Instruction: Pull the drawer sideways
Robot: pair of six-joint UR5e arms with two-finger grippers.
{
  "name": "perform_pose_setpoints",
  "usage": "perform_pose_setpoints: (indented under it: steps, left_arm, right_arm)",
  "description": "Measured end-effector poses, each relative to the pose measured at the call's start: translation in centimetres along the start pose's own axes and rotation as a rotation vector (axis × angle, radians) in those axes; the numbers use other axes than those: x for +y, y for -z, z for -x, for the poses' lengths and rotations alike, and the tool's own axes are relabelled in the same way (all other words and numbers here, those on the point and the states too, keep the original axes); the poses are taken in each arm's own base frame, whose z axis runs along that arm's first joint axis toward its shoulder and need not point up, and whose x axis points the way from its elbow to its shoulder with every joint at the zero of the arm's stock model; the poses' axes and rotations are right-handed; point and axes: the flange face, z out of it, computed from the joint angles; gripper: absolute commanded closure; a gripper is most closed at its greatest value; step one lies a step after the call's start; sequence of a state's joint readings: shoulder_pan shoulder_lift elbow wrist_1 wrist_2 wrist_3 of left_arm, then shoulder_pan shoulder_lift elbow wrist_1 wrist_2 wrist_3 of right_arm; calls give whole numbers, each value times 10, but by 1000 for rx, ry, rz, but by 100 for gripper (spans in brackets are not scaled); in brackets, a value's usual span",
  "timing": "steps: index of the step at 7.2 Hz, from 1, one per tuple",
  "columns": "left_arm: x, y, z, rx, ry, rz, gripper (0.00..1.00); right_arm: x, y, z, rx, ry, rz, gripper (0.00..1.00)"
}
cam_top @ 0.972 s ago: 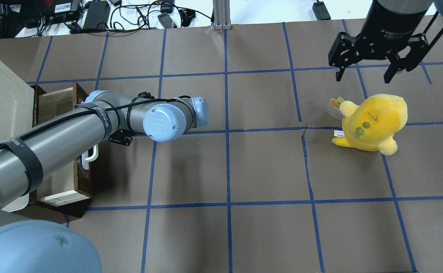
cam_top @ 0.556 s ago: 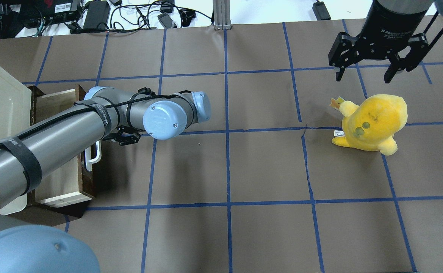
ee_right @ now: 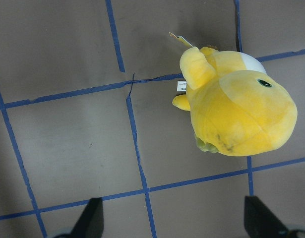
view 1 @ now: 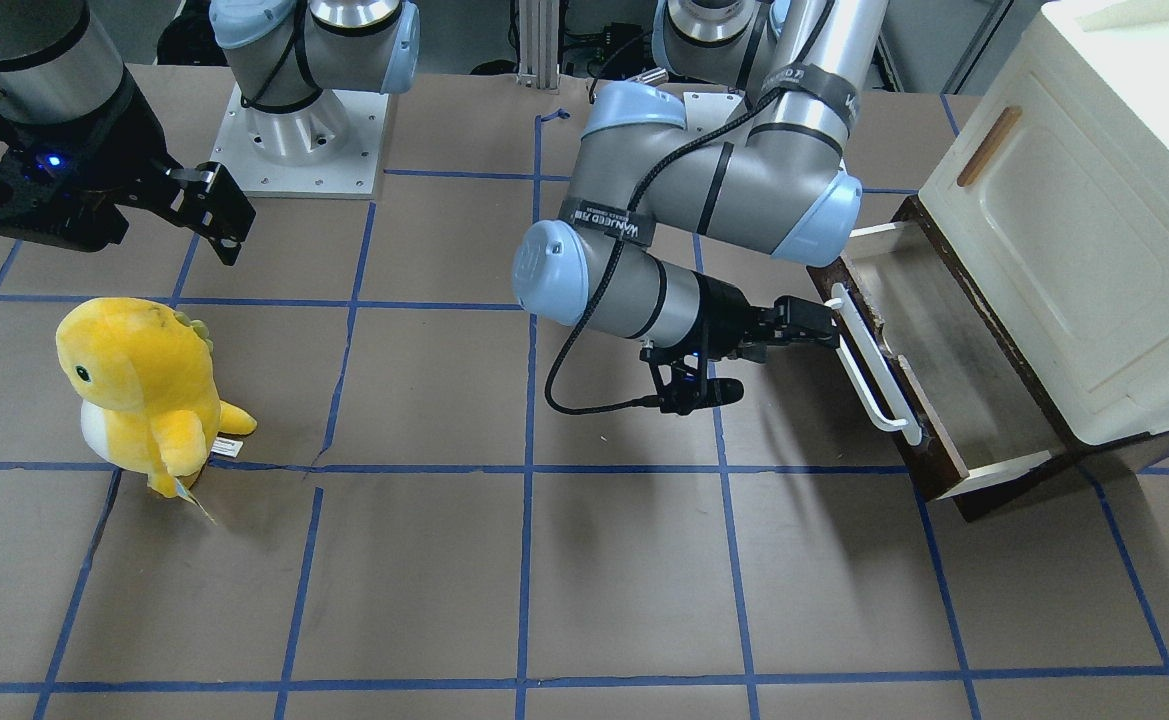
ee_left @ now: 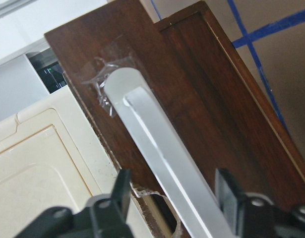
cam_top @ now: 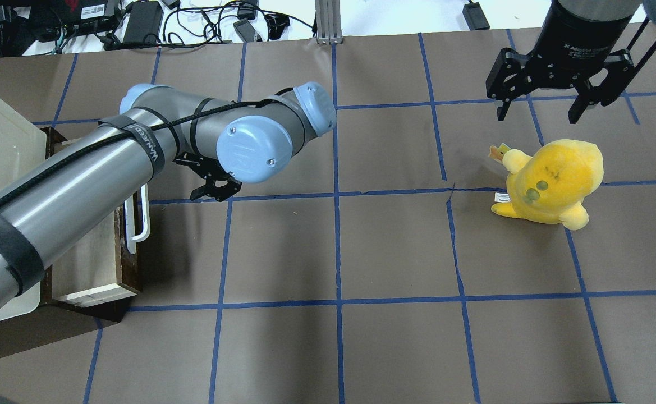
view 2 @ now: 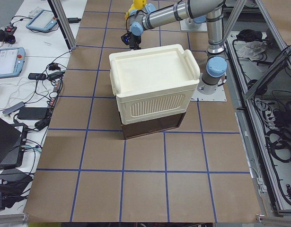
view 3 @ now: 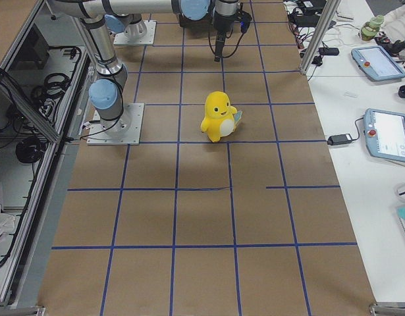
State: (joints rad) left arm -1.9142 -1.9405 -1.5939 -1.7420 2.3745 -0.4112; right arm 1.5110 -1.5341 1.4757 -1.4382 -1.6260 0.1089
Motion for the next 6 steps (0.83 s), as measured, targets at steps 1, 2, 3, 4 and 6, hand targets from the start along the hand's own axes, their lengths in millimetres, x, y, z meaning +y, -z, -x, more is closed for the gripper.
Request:
perform_pose_setpoints:
  steps: [1, 2, 3, 4, 6]
  left_arm:
    - [12, 34, 25, 204, 63, -15, 0]
    - [26, 65, 54, 398, 131, -57, 0]
    - [42, 84, 87, 558, 184, -96, 0]
    - [57, 88, 125, 693, 202, -123, 0]
    - [84, 79, 194, 859, 238, -181, 0]
  right_arm:
    - [0, 0, 0, 0, 0, 0, 0]
    - [0, 0, 0, 0, 0, -1, 0]
    - [0, 0, 0, 0, 0, -1, 0]
    - [0, 0, 0, 0, 0, -1, 0]
    - [0, 0, 0, 0, 0, -1, 0]
